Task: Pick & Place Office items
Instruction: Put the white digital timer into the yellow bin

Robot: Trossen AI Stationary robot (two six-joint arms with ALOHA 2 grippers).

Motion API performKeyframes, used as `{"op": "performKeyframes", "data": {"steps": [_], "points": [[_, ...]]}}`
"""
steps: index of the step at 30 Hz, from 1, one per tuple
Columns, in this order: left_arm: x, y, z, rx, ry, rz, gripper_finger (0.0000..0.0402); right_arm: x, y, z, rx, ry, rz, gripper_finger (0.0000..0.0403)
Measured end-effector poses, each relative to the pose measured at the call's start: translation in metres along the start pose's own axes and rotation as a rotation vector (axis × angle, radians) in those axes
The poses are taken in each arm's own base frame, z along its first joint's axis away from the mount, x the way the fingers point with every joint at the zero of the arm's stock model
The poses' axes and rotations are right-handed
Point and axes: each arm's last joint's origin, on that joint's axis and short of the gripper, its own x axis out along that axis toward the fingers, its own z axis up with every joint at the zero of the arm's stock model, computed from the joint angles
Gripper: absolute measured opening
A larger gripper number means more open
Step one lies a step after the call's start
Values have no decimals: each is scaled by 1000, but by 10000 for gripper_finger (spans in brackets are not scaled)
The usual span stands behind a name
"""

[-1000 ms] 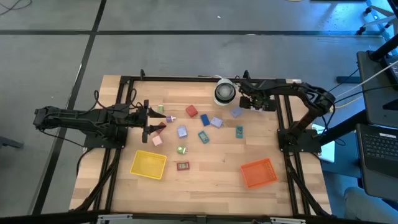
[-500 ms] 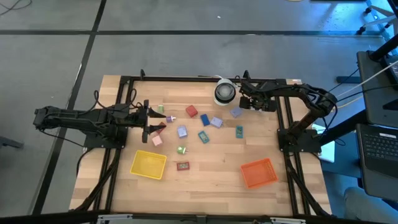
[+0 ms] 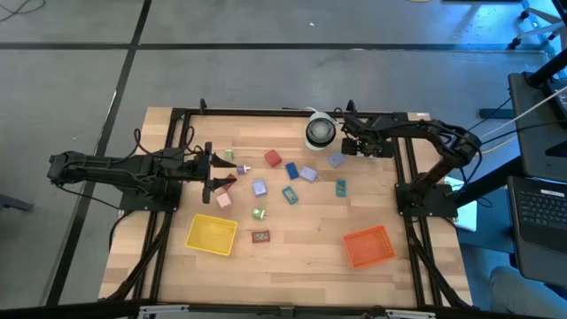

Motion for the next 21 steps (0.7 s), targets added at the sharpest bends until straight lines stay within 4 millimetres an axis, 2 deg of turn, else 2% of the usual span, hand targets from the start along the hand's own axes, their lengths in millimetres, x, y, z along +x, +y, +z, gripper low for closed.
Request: {"op": "performKeyframes", "data": {"steps": [14, 21], "points": [[0, 1, 18, -64, -185, 44, 208, -17, -6, 6, -48, -45, 73, 295], [10, 1, 22, -95, -238, 81, 208, -32, -14, 13, -34, -115, 118, 295]]}}
